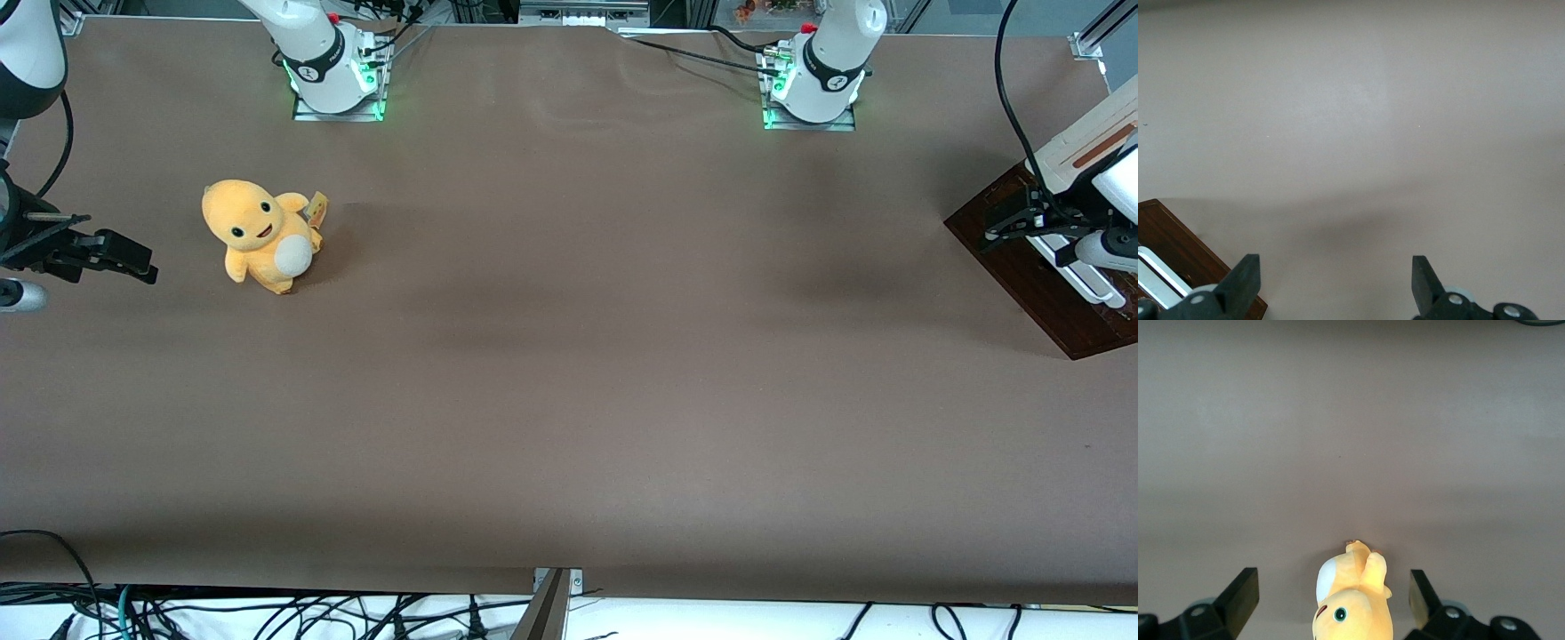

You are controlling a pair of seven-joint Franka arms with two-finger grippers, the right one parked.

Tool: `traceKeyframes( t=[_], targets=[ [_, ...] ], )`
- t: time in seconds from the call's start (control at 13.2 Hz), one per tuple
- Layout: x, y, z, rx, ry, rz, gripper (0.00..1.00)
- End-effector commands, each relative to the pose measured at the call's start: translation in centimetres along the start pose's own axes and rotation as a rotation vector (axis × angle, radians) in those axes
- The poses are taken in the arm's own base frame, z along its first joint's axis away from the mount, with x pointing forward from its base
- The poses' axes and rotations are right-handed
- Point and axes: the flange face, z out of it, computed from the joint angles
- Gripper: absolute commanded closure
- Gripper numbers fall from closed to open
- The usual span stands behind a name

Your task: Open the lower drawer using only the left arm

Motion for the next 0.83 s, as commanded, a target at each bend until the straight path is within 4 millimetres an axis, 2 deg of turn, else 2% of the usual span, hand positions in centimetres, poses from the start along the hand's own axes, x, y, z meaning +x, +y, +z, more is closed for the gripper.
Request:
traceKeyframes(
  t=[0.0,0.76],
  targets=[
    [-0.69,-0.07,-0.09,0.025,0.007,0.024,0.0],
    [-0.34,-1.03,0.33,0.024,-0.003,0.007,0.0]
  ],
)
